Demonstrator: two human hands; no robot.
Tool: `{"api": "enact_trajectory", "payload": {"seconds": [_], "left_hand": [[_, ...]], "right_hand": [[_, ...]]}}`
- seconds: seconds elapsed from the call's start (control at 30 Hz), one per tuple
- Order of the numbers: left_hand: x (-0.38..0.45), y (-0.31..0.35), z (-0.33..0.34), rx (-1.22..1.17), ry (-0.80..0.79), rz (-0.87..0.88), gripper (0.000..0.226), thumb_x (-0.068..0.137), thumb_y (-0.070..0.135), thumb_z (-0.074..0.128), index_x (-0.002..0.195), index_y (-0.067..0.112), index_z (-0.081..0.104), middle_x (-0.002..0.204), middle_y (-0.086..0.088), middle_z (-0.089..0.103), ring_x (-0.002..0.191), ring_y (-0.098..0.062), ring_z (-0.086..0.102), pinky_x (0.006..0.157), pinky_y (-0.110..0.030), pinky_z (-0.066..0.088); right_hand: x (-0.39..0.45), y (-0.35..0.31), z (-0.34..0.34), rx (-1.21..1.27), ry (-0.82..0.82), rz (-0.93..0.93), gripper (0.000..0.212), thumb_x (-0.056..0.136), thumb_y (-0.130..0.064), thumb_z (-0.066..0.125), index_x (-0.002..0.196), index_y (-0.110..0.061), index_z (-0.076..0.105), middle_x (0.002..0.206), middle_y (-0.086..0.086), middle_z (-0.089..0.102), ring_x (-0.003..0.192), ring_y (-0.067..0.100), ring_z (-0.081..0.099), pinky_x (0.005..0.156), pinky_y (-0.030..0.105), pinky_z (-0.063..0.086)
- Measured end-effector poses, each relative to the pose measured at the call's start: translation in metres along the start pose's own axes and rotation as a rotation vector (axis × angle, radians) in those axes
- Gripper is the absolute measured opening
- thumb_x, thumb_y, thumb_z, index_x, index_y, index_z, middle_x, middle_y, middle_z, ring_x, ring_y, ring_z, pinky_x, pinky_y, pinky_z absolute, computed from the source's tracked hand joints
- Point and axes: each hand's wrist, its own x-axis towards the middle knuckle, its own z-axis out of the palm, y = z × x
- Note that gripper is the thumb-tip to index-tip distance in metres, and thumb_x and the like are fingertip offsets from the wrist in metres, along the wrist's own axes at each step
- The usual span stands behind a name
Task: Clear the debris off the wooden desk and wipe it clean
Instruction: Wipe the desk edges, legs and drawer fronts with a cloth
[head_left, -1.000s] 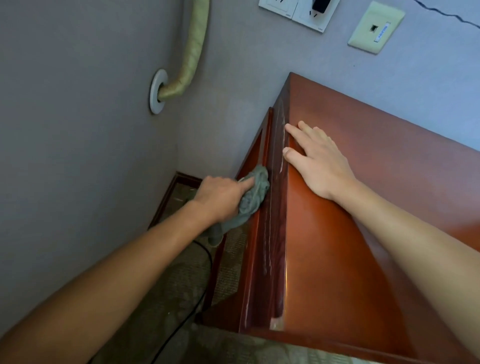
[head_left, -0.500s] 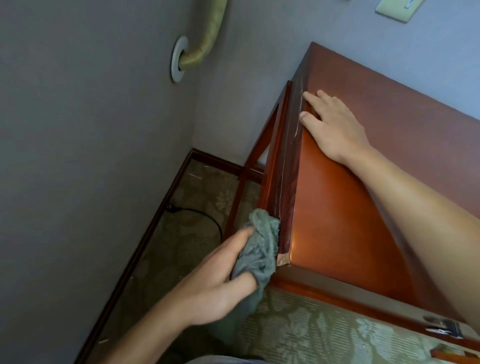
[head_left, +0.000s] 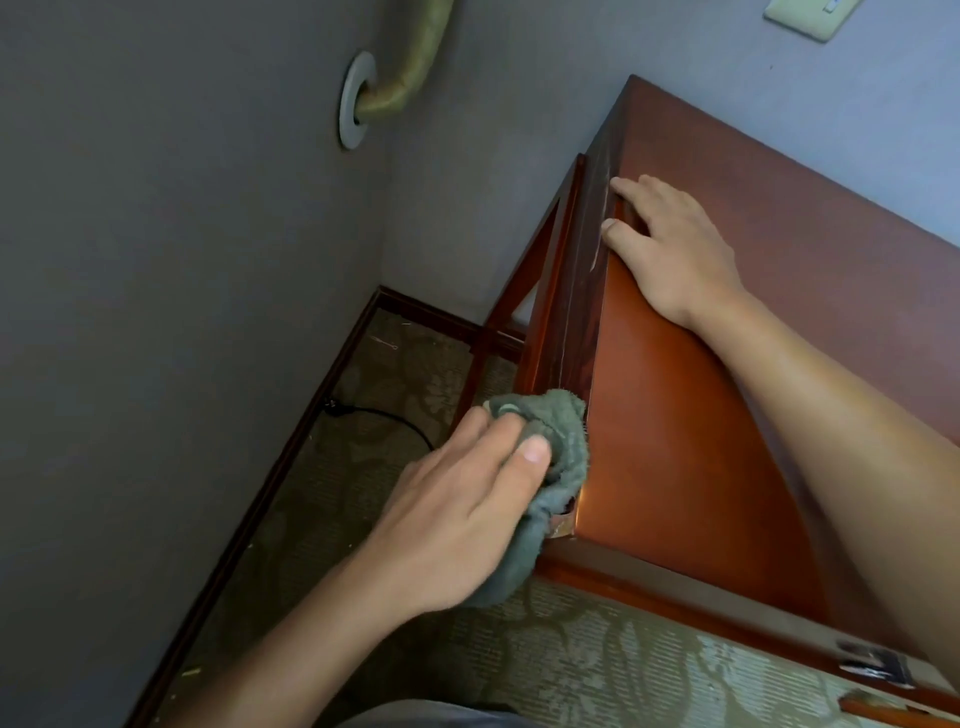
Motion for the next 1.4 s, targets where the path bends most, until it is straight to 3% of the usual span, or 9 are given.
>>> {"api": "enact_trajectory", "payload": {"seconds": [0.27, 0.4, 0.5, 0.63, 0.8, 0.97, 1.23, 1.33, 1.4], "left_hand": [[0.019, -0.021, 0.015, -0.105, 0.159, -0.026, 0.044, 0.107, 0.041, 0.049, 0.15, 0.048, 0.044, 0.132, 0.015, 0.055, 0.126, 0.0, 0.053, 0.11, -0.035, 0.048], [0.011, -0.01, 0.01, -0.154, 0.143, 0.04, 0.041, 0.105, 0.041, 0.052, 0.143, 0.057, 0.046, 0.125, 0.027, 0.052, 0.123, 0.014, 0.049, 0.101, -0.006, 0.039], [0.014, -0.016, 0.013, -0.069, 0.109, 0.02, 0.041, 0.106, 0.051, 0.04, 0.145, 0.051, 0.052, 0.122, 0.021, 0.054, 0.119, 0.002, 0.055, 0.103, -0.026, 0.049], [0.022, -0.034, 0.018, -0.018, 0.08, -0.096, 0.043, 0.107, 0.049, 0.039, 0.149, 0.051, 0.045, 0.13, 0.01, 0.054, 0.124, -0.006, 0.054, 0.111, -0.04, 0.046], [0.022, -0.018, 0.009, -0.196, 0.027, -0.056, 0.04, 0.107, 0.045, 0.046, 0.14, 0.065, 0.036, 0.134, 0.034, 0.047, 0.125, 0.027, 0.039, 0.103, 0.001, 0.029], [0.057, -0.018, 0.0, 0.1, -0.039, -0.104, 0.055, 0.099, 0.053, 0.033, 0.154, 0.05, 0.038, 0.123, 0.009, 0.059, 0.119, -0.011, 0.057, 0.106, -0.04, 0.047], [0.041, 0.014, -0.022, -0.085, -0.176, -0.013, 0.058, 0.102, 0.05, 0.038, 0.157, 0.057, 0.022, 0.151, 0.029, 0.046, 0.136, 0.009, 0.045, 0.118, -0.036, 0.04], [0.065, 0.009, -0.018, 0.034, -0.169, -0.102, 0.056, 0.101, 0.051, 0.033, 0.156, 0.059, 0.023, 0.141, 0.013, 0.063, 0.118, -0.008, 0.065, 0.103, -0.04, 0.054], [0.076, 0.0, -0.022, 0.042, -0.212, -0.18, 0.058, 0.103, 0.051, 0.036, 0.16, 0.05, 0.024, 0.158, 0.015, 0.046, 0.138, -0.01, 0.051, 0.115, -0.035, 0.042]], "right_hand": [[-0.001, -0.001, -0.001, 0.017, 0.016, -0.011, 0.059, 0.104, -0.057, 0.039, 0.16, -0.039, 0.035, 0.17, -0.005, 0.028, 0.158, 0.021, 0.019, 0.126, 0.051, 0.021], [-0.007, -0.003, -0.004, 0.046, 0.088, -0.008, 0.056, 0.102, -0.055, 0.047, 0.153, -0.029, 0.047, 0.159, -0.005, 0.046, 0.148, 0.019, 0.038, 0.118, 0.048, 0.035], [-0.019, -0.009, -0.006, 0.057, 0.195, 0.007, 0.047, 0.104, -0.043, 0.049, 0.145, -0.023, 0.059, 0.153, -0.004, 0.055, 0.144, 0.019, 0.047, 0.118, 0.044, 0.038], [-0.06, -0.014, -0.004, -0.016, -0.105, 0.021, 0.059, 0.11, -0.052, 0.024, 0.166, -0.034, 0.018, 0.173, -0.01, 0.009, 0.161, 0.017, 0.004, 0.131, 0.045, 0.004], [-0.082, -0.018, 0.0, -0.087, -0.127, 0.041, 0.063, 0.105, -0.062, 0.013, 0.165, -0.043, 0.001, 0.174, -0.011, -0.003, 0.161, 0.016, -0.007, 0.13, 0.05, -0.002], [-0.081, -0.02, 0.001, -0.091, -0.114, 0.042, 0.063, 0.106, -0.06, 0.015, 0.165, -0.041, 0.005, 0.175, -0.009, 0.0, 0.161, 0.018, -0.005, 0.13, 0.051, 0.0], [-0.08, -0.021, 0.0, -0.06, -0.092, 0.037, 0.08, 0.092, -0.071, 0.003, 0.165, -0.041, 0.008, 0.174, -0.009, 0.004, 0.16, 0.016, -0.002, 0.13, 0.051, 0.002], [-0.08, -0.021, 0.001, -0.066, -0.09, 0.04, 0.079, 0.092, -0.07, 0.003, 0.165, -0.041, 0.008, 0.174, -0.009, 0.004, 0.16, 0.017, -0.001, 0.13, 0.052, 0.002], [-0.08, -0.021, 0.001, -0.071, -0.089, 0.039, 0.079, 0.092, -0.07, 0.003, 0.165, -0.041, 0.007, 0.174, -0.008, 0.004, 0.16, 0.017, -0.001, 0.13, 0.052, 0.003]]}}
